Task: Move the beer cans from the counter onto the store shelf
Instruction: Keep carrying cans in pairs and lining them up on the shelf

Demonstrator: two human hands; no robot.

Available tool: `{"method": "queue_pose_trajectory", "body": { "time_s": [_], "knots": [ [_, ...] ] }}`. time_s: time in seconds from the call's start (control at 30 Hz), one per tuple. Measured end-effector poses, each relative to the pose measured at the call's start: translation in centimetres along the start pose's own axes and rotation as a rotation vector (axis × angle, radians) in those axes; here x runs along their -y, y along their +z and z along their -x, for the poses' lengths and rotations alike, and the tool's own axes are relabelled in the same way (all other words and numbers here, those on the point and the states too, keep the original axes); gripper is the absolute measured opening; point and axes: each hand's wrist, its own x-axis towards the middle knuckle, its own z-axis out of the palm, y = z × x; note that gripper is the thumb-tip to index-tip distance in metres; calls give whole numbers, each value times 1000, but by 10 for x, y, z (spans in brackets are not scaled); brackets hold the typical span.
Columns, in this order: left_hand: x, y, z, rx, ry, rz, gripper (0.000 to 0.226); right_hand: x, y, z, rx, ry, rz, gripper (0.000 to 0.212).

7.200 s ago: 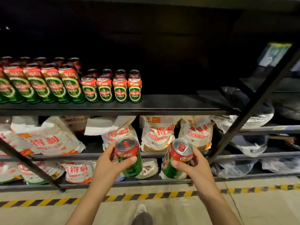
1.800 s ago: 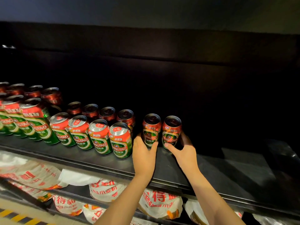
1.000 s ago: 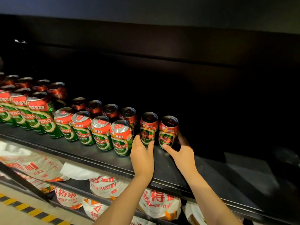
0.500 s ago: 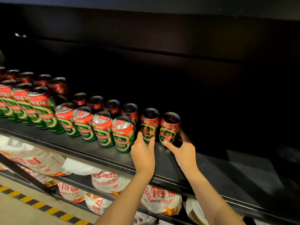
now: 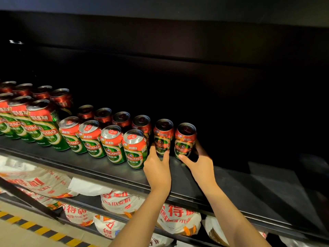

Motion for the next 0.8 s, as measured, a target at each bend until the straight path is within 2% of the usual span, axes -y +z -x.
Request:
{"method": "queue_pose_trajectory", "body": {
  "time_s": [0.33, 0.47, 0.53, 0.67, 0.8],
  "knots": [
    [-7, -2, -5, 39, -92, -52, 30, 5, 1, -1, 4, 21, 76, 78],
    [-4, -3, 0, 55, -32, 10, 19, 6, 0, 0, 5, 21, 111, 76],
    [1, -5, 4, 113, -8, 33, 23, 10, -1, 1, 20, 58, 142, 75],
    [2, -18, 9, 299, -67, 41, 63, 20, -5, 6, 76, 122, 219, 70],
    [11, -42, 14, 512, 97, -39, 63, 35, -19, 42, 44, 133, 294, 66]
  ]
}}
